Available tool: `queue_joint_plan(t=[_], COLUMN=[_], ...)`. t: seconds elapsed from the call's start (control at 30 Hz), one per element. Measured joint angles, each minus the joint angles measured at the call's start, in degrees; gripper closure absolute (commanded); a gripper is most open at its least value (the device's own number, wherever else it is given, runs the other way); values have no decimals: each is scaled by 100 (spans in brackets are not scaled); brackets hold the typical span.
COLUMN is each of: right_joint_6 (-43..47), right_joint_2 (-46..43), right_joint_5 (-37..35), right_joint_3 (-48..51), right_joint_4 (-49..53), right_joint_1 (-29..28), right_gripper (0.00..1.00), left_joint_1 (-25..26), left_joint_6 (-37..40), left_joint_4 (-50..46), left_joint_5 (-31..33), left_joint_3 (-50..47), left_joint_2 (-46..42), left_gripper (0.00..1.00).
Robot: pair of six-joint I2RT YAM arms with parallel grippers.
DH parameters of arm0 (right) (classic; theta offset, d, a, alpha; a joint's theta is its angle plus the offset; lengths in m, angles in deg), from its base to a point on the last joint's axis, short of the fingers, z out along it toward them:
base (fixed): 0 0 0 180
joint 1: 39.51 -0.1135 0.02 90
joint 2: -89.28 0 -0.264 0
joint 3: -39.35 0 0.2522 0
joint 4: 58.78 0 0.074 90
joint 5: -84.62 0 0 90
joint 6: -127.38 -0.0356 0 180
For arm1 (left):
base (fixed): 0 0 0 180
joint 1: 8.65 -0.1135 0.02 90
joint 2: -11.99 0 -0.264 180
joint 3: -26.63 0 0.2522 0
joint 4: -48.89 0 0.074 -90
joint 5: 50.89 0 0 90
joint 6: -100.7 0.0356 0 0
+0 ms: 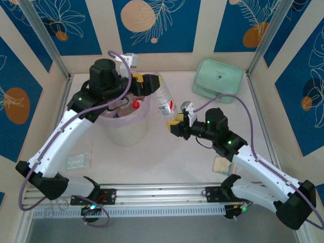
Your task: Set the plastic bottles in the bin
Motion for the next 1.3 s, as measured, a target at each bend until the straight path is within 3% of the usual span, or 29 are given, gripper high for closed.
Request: queue_joint_plan(t=[0.37,0.47,0.53,0.6,0.67,0.7,0.73,1.07,1.3], right_joint_6=[-4,-20,-35,-66,-107,-133,-160,-551,-1064], right_joint_2=[221,243,251,249,247,243,227,-544,-1517], right_joint_5=[-52,-92,-87,-66,-42,-59,-122,-562,-931], right_joint_3=[-2,-4,-4,-4,-4,-4,-4,76,487], right_joint_4=[-85,-90,-83,-83,-79,-68,-37,511,1025], right_joint_1=[0,15,48,116,199,227,260,887,1672], right_gripper=[100,91,79,53,19,6,1,1,1], left_joint_1=[33,33,33,33,33,33,33,-225,-1180], left_joint_6=[-48,-33,-15,-22,-28,-33,-39,-13,-20], left_joint_4=[122,127,157,225,264,264,269,358,555], left_joint_5=[11,85,94,98,105,107,116,439,389], left_joint_3=[-2,-2,-2,-2,-2,-2,-2,140,833], left_joint_2=[131,168,199,232,262,278,286,293,310], left_gripper=[49,58,61,64,66,67,68,80,93])
